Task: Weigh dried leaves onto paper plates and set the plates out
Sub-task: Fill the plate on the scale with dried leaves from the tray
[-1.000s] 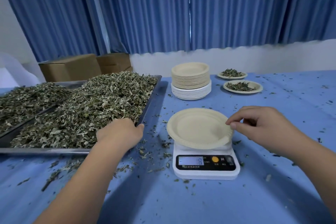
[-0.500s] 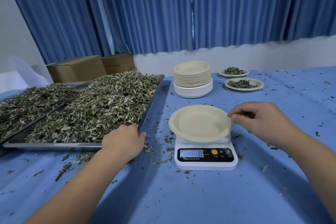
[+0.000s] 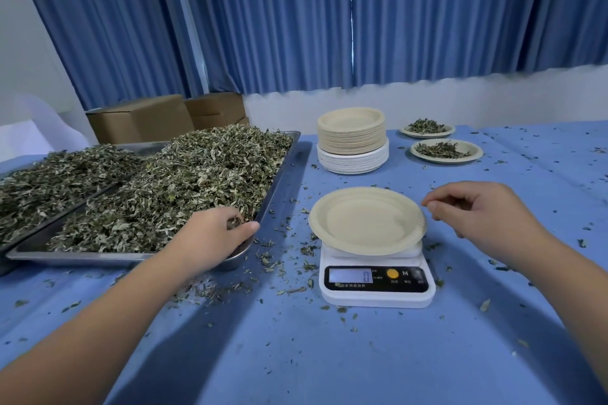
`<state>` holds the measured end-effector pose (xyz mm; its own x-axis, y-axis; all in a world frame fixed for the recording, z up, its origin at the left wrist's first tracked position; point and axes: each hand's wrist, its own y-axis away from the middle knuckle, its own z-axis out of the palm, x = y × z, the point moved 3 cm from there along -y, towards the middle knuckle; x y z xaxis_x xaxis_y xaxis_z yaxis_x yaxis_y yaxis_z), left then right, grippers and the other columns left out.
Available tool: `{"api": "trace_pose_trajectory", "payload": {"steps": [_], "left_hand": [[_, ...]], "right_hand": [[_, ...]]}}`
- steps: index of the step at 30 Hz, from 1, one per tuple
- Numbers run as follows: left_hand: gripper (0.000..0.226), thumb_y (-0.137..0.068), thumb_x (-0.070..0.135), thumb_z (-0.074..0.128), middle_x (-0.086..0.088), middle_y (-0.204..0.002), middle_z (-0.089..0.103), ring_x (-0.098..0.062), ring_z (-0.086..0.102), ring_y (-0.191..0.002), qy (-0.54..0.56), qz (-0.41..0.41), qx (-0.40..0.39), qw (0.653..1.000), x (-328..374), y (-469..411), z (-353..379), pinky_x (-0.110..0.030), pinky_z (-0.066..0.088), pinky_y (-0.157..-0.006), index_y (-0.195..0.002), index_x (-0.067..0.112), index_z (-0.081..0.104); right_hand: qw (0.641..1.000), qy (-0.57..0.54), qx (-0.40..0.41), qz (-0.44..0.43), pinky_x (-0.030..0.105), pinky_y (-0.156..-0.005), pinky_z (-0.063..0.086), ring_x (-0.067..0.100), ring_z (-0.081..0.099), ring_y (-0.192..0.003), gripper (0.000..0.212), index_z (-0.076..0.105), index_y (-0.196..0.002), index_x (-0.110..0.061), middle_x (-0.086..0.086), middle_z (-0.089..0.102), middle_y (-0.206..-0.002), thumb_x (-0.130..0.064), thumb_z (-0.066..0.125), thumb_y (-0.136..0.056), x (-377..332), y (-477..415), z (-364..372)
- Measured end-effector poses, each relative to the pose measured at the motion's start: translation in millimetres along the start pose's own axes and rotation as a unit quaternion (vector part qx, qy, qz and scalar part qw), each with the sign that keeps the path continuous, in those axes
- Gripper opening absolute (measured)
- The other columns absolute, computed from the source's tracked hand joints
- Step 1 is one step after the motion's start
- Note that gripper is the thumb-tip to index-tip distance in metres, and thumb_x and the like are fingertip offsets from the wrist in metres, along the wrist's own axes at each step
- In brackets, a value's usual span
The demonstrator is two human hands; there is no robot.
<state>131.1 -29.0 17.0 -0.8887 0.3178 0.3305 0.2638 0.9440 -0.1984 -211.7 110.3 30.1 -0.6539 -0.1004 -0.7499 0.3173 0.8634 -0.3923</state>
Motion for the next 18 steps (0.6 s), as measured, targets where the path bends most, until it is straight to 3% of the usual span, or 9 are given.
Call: {"api": "trace_pose_trajectory", "payload": {"steps": [4, 6, 10, 15, 18], "left_hand": [[0.036, -0.09, 0.051, 0.058, 0.004, -0.047, 0.053, -0.003, 0.038, -0.031, 0.031, -0.009, -0.005, 0.999, -7, -9, -6, -0.015, 0.026, -0.034, -0.095, 0.015, 0.061], [0.042, -0.09, 0.051, 0.058, 0.005, -0.05, 0.051, -0.004, 0.042, -0.036, 0.036, -0.007, 0.007, 0.999, -6, -14, -10, -0.017, 0.028, -0.035, -0.105, 0.012, 0.062], [0.036, -0.091, 0.046, 0.057, 0.003, -0.051, 0.053, -0.001, 0.041, -0.027, 0.068, 0.02, 0.048, 0.996, 14, -24, -30, -0.014, 0.029, -0.03, -0.087, 0.011, 0.063], [0.033, -0.091, 0.048, 0.057, 0.002, -0.062, 0.064, -0.003, 0.051, -0.036, 0.12, 0.075, 0.111, 0.984, 66, -32, -50, -0.021, 0.042, -0.035, -0.081, 0.017, 0.063], [0.033, -0.091, 0.047, 0.06, 0.007, -0.058, 0.057, -0.003, 0.049, -0.038, 0.145, 0.119, 0.142, 0.972, 104, -31, -49, -0.018, 0.036, -0.037, -0.077, 0.017, 0.061]], "right_hand": [[1.0, 0.002, 0.005, 0.003, 0.009, -0.043, 0.036, 0.006, 0.043, -0.044, 0.031, 0.072, -0.068, -0.036, -0.002, 0.065, -0.062, -0.012, 0.067, -0.086, 0, 0, 1], [1.0, 0.004, 0.01, 0.008, 0.009, -0.044, 0.037, 0.005, 0.044, -0.044, 0.028, 0.072, -0.07, -0.035, -0.004, 0.066, -0.062, -0.012, 0.066, -0.086, 0, 0, 1], [1.0, 0.005, 0.015, 0.021, 0.008, -0.042, 0.035, 0.003, 0.046, -0.043, 0.025, 0.072, -0.073, -0.031, -0.005, 0.066, -0.062, -0.012, 0.066, -0.087, 0, -1, 0], [1.0, 0.004, 0.012, 0.027, 0.007, -0.042, 0.035, 0.0, 0.048, -0.044, 0.023, 0.073, -0.075, -0.028, -0.012, 0.065, -0.059, -0.01, 0.065, -0.087, -1, -2, 2], [0.999, -0.001, 0.012, 0.029, 0.007, -0.043, 0.035, 0.0, 0.048, -0.045, 0.021, 0.073, -0.076, -0.027, -0.012, 0.065, -0.06, -0.01, 0.065, -0.087, -1, -2, 3]]}}
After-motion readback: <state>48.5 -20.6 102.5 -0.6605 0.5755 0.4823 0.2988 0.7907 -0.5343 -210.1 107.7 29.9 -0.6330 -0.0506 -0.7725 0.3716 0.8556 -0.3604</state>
